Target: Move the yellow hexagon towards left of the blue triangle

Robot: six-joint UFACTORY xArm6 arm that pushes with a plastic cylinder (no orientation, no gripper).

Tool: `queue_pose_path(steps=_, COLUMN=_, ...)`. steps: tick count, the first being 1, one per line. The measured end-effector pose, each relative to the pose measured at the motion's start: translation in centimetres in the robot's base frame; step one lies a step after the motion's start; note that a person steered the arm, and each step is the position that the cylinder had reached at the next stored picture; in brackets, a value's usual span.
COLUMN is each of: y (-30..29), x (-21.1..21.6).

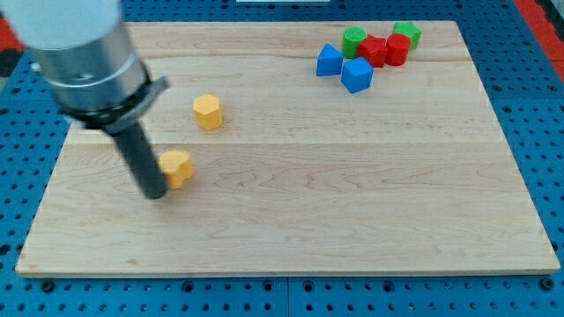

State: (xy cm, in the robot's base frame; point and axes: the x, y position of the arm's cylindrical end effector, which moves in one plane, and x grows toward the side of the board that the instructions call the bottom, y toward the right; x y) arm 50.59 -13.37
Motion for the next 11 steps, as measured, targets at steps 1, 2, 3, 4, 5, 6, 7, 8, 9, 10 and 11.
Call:
queue_pose_path(steps=1, y=9.2, x=-2.1)
queue_pose_path(steps=2, y=11.2, x=-7.7)
queue_pose_path(steps=3, y=11.7, x=-2.9)
queue_pose_path(steps=4, y=5.0, x=-1.8)
queue_pose_path(steps=5, y=1.8, x=-5.2)
queue_pose_path(steps=6, y=2.0, x=-9.7)
queue_pose_path(steps=7, y=2.0, x=-11.7)
queue_pose_path(steps=8, y=2.3, x=-14.5)
queue_pose_path(steps=9, y=3.7, x=-17.1)
queue_pose_path(steps=10, y=11.0, x=-18.2)
queue_pose_path(steps=11, y=11.5, x=-20.7)
